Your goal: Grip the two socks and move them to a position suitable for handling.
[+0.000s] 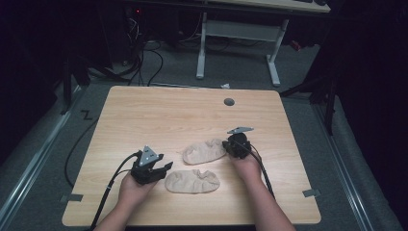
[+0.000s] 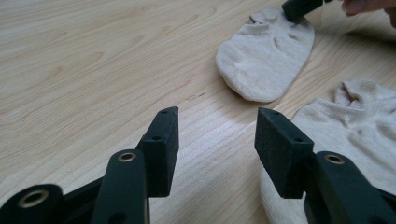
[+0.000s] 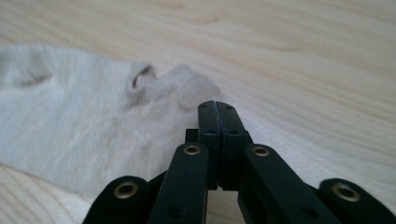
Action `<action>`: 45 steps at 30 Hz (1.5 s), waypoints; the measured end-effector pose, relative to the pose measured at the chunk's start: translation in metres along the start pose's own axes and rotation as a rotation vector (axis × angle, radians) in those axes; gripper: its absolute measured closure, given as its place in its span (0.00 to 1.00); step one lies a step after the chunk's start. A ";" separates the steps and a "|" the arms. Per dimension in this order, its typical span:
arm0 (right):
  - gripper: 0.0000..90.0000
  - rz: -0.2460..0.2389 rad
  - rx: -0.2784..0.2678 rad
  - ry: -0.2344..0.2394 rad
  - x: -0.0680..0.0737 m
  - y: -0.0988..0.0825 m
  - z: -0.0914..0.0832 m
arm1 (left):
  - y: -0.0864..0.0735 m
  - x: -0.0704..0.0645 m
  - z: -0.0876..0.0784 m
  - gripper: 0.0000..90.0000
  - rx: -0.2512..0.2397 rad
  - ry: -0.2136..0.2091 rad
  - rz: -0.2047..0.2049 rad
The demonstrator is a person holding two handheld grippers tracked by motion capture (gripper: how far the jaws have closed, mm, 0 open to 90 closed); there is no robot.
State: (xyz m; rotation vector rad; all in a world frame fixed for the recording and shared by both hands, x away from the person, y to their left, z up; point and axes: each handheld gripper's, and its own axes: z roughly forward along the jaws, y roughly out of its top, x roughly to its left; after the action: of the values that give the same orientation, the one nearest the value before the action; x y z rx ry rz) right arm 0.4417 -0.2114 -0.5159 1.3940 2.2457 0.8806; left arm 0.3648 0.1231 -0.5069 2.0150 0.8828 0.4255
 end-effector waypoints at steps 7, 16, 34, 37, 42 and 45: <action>1.00 -0.053 0.027 0.030 0.021 -0.007 -0.002 | 0.004 -0.002 0.006 0.55 0.012 -0.015 0.003; 0.96 -0.068 -0.027 0.070 0.043 -0.013 -0.014 | 0.007 0.003 0.029 0.56 0.066 0.007 -0.003; 0.75 -0.009 -0.012 0.099 0.036 -0.019 -0.006 | 0.004 0.006 0.043 0.90 0.070 0.031 -0.037; 0.84 0.001 -0.018 0.105 0.035 -0.021 -0.007 | 0.003 0.007 0.044 0.96 0.064 0.036 -0.043; 0.97 -0.017 -0.027 0.109 0.036 -0.023 -0.007 | 0.003 0.006 0.044 0.97 0.051 0.061 -0.038; 0.97 -0.024 -0.045 0.100 0.038 -0.023 -0.009 | 0.003 0.005 0.043 0.97 0.032 0.070 -0.030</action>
State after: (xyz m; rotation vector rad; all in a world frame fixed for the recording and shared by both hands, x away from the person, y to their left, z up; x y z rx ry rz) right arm 0.4040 -0.1880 -0.5234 1.3284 2.2953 1.0071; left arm 0.3949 0.1009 -0.5284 2.0239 0.9678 0.4701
